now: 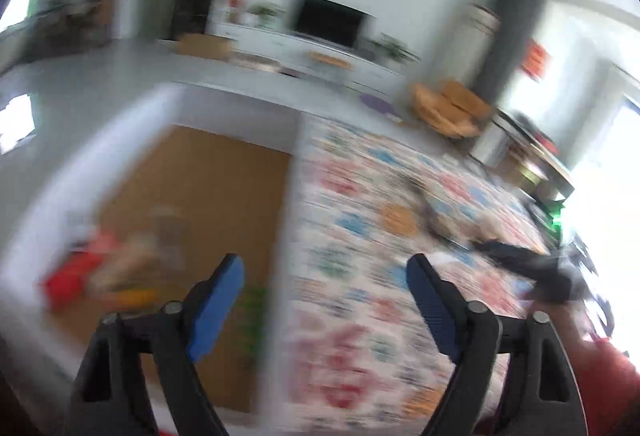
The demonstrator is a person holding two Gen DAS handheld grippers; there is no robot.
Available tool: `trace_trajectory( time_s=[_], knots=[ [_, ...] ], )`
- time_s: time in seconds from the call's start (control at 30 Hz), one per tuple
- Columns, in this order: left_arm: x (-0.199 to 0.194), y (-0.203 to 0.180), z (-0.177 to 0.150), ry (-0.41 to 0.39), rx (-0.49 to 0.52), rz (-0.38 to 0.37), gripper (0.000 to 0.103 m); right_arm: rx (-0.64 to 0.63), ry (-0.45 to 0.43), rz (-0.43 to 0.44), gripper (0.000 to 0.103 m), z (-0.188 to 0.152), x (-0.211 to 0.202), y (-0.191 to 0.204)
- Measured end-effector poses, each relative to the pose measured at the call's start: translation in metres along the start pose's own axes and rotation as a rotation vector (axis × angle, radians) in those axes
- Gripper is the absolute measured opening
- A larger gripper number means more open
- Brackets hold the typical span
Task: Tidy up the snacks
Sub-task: 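Bring both grippers back over the remaining snacks on the table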
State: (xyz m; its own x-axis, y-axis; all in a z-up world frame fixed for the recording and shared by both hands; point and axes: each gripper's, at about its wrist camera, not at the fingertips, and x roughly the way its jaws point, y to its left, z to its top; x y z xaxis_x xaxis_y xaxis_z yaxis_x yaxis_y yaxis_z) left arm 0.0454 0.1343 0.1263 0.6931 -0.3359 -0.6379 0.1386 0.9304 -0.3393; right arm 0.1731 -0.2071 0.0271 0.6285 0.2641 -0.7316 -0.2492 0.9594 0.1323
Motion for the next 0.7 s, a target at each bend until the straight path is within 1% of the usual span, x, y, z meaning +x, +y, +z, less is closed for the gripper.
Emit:
trace_trajectory(
  time_s=[0.03, 0.07, 0.1, 0.13, 0.2, 0.23, 0.3, 0.37, 0.4, 0.57, 0.63, 0.7],
  knots=[
    [0.012, -0.021, -0.005, 0.026, 0.030, -0.045, 0.096, 0.006, 0.022, -0.091, 0.073, -0.017, 0.008, -0.027],
    [0.027, -0.043, -0.011, 0.057, 0.065, -0.086, 0.100, 0.014, 0.042, -0.178, 0.073, -0.035, 0.012, -0.054],
    [0.046, -0.066, -0.018, 0.091, 0.104, -0.118, 0.100, 0.027, 0.057, -0.258, 0.073, -0.054, 0.014, -0.082],
    [0.068, -0.085, -0.026, 0.130, 0.143, -0.127, 0.100, 0.054, 0.068, -0.315, 0.073, -0.069, 0.014, -0.108],
    [0.109, -0.114, -0.042, 0.197, 0.214, -0.111, 0.100, 0.125, 0.071, -0.372, 0.073, -0.087, 0.010, -0.145],
    [0.134, -0.124, -0.050, 0.230, 0.238, -0.084, 0.100, 0.159, 0.069, -0.386, 0.073, -0.092, 0.009, -0.160],
    [0.170, -0.134, -0.063, 0.265, 0.245, -0.042, 0.100, 0.218, 0.048, -0.392, 0.073, -0.100, 0.005, -0.184],
    [0.208, -0.139, -0.070, 0.265, 0.230, -0.019, 0.100, 0.231, 0.034, -0.388, 0.073, -0.103, 0.001, -0.193],
    [0.223, -0.136, -0.069, 0.259, 0.228, -0.004, 0.100, 0.224, 0.029, -0.391, 0.073, -0.101, 0.003, -0.193],
    [0.271, -0.125, -0.060, 0.238, 0.204, 0.089, 0.100, 0.206, 0.038, -0.382, 0.073, -0.095, 0.024, -0.202],
    [0.277, -0.124, -0.053, 0.222, 0.208, 0.107, 0.100, 0.208, 0.033, -0.378, 0.073, -0.092, 0.030, -0.204],
    [0.288, -0.122, -0.046, 0.234, 0.218, 0.115, 0.100, 0.211, 0.030, -0.373, 0.073, -0.090, 0.036, -0.204]
  ],
)
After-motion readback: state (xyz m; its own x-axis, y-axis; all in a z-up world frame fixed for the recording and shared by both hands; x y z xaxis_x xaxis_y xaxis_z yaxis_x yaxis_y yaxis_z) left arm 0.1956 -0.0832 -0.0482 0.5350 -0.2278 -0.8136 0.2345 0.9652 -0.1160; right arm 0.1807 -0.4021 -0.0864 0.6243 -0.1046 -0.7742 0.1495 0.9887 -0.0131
